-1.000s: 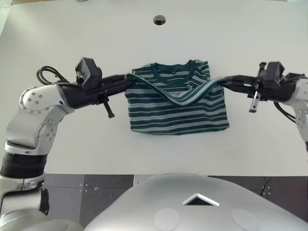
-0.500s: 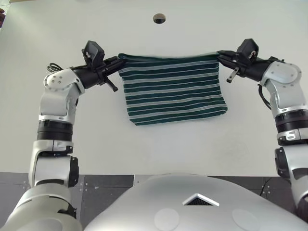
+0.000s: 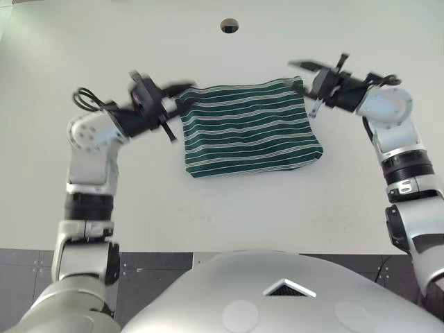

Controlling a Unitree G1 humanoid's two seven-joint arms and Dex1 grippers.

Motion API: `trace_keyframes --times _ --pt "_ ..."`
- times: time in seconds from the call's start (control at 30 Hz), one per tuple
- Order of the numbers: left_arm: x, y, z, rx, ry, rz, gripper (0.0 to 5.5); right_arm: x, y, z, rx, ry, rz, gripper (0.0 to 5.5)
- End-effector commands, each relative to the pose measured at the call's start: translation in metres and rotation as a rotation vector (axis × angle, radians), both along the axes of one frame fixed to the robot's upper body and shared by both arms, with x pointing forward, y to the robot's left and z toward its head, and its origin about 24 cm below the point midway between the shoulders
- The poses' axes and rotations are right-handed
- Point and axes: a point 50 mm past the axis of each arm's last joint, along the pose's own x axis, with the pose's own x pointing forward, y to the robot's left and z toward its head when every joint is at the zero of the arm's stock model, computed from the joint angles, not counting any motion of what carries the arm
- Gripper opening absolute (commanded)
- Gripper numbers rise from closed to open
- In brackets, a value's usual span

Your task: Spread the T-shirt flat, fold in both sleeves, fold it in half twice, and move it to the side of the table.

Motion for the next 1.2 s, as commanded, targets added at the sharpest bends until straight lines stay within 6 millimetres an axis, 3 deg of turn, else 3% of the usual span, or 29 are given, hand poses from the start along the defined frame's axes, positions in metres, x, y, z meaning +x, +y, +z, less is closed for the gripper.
trace_keyframes --times 0.03,0.17,0.23,0.3,0.37,0.43,0.53,0.67,0.8,0.87,0.93,1.0,1.1,1.2 --pt "-0.045 0.001 -0.048 0.649 -0.152 -0.380 1.01 -0.003 -0.006 -0.021 -0.389 0.026 0.126 1.40" --pt "-0.040 0.038 -0.080 1.077 -0.231 -0.543 1.01 -0.007 -0.009 -0.038 -0.683 0.087 0.243 1.40" --pt "-0.025 0.054 -0.092 1.276 -0.341 -0.584 1.01 -0.021 -0.006 -0.046 -0.834 0.218 0.369 1.40" --pt "-0.006 0.051 -0.098 1.383 -0.474 -0.633 1.01 -0.049 0.006 -0.044 -0.880 0.422 0.531 1.40" --pt "0.018 0.044 -0.098 1.441 -0.617 -0.675 1.01 -0.080 0.039 -0.037 -0.782 0.550 0.720 1.40" --pt "0.040 0.039 -0.092 1.446 -0.772 -0.703 1.01 -0.093 0.081 -0.034 -0.635 0.525 0.812 1.40" --pt "0.061 0.033 -0.082 1.417 -0.966 -0.745 1.01 -0.092 0.130 -0.039 -0.497 0.423 0.783 1.40" --pt "0.071 0.039 -0.075 1.374 -1.103 -0.774 1.01 -0.087 0.155 -0.047 -0.374 0.402 0.671 1.40" --pt "0.071 0.054 -0.069 1.330 -1.168 -0.755 1.01 -0.074 0.139 -0.049 -0.341 0.387 0.565 1.40" --pt "0.068 0.055 -0.059 1.239 -1.173 -0.680 1.01 -0.071 0.124 -0.038 -0.297 0.391 0.538 1.40" --pt "0.060 0.036 -0.030 0.964 -1.166 -0.468 1.01 -0.073 0.101 -0.016 -0.185 0.452 0.519 1.40" --pt "0.046 0.013 0.016 0.686 -1.192 -0.302 1.01 -0.080 0.078 0.009 -0.054 0.552 0.522 1.40" --pt "0.035 0.027 0.074 0.478 -1.175 -0.156 1.01 -0.092 0.047 0.043 0.170 0.737 0.549 1.40" --pt "0.008 0.048 0.082 0.406 -1.020 -0.108 1.01 -0.094 0.012 0.051 0.270 0.800 0.452 1.40"
